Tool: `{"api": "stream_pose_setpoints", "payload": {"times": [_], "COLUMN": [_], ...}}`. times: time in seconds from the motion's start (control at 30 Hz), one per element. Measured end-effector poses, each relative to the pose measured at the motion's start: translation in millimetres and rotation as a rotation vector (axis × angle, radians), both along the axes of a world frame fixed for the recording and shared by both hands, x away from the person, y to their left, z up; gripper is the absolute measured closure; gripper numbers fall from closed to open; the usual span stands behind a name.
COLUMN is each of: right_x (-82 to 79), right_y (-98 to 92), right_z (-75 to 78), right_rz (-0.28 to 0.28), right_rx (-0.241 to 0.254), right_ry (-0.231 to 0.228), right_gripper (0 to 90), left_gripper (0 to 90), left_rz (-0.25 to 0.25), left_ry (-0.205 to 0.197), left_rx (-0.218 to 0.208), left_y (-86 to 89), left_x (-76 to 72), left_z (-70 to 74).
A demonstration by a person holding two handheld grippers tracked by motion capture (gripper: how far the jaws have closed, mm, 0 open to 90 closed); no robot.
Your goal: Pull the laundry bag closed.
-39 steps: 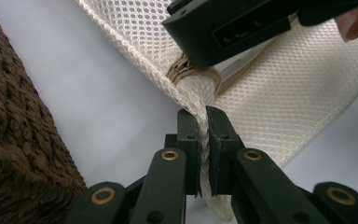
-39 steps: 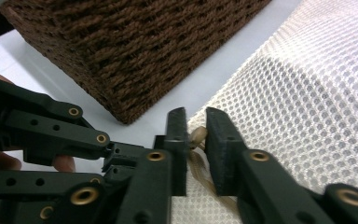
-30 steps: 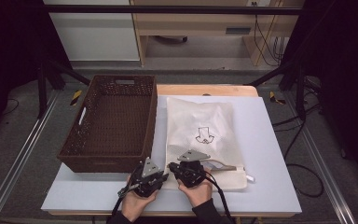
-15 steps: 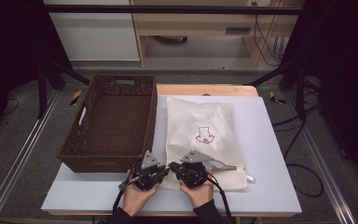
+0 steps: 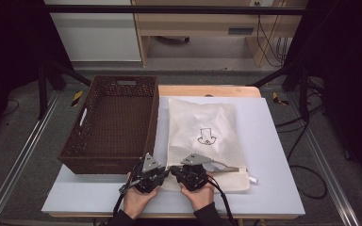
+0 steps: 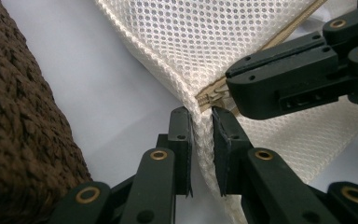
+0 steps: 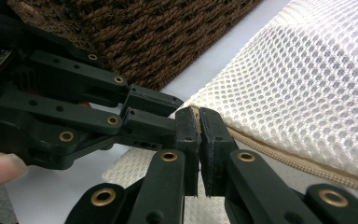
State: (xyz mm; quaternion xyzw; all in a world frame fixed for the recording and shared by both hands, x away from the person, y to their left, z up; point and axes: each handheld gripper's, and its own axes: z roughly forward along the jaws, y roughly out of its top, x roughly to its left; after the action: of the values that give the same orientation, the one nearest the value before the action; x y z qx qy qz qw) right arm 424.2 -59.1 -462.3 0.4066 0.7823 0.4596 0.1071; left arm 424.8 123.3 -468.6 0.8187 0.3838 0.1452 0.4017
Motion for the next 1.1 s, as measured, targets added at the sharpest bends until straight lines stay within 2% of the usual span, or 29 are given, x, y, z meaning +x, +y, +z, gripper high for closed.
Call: {"api": "stream_pose_setpoints", "payload": {"times": [0.13,0.27,0.43,0.63,0.8,0.93,1.1], "right_x": [-0.4,-1.6,-3.3,-6.4,-7.1,-5.9,-4.6], "right_y": [-1.1,-1.4,-3.8,-6.1,-11.6,-10.9,-8.3], "right_z": [-0.3,-0.9,-0.1,-3.1,-2.7,-1.9,-0.3], "right_rz": [-0.004,-0.014,-0.03,-0.054,-0.063,-0.077,-0.085], "right_rx": [0.006,0.013,0.047,0.055,0.08,0.077,0.079], "right_ry": [-0.008,-0.007,0.004,0.003,0.022,0.031,0.036], "right_gripper": [87.4,87.4,87.5,87.5,87.5,87.5,87.6], "left_gripper": [83.2,84.4,84.5,84.4,84.4,84.5,84.5], "left_rz": [-0.007,0.003,0.012,0.005,-0.005,-0.001,-0.004], "left_ry": [-0.002,-0.014,-0.022,-0.015,-0.037,-0.043,-0.032], "left_rx": [0.002,0.025,0.003,-0.019,-0.004,-0.002,-0.037], "left_y": [0.6,-1.4,-0.5,1.8,-0.8,-0.3,3.9], "left_x": [-1.0,-4.2,-6.0,-6.6,-8.9,-9.2,-8.2], "left_z": [0.3,1.3,3.4,6.2,7.7,7.7,9.4]}}
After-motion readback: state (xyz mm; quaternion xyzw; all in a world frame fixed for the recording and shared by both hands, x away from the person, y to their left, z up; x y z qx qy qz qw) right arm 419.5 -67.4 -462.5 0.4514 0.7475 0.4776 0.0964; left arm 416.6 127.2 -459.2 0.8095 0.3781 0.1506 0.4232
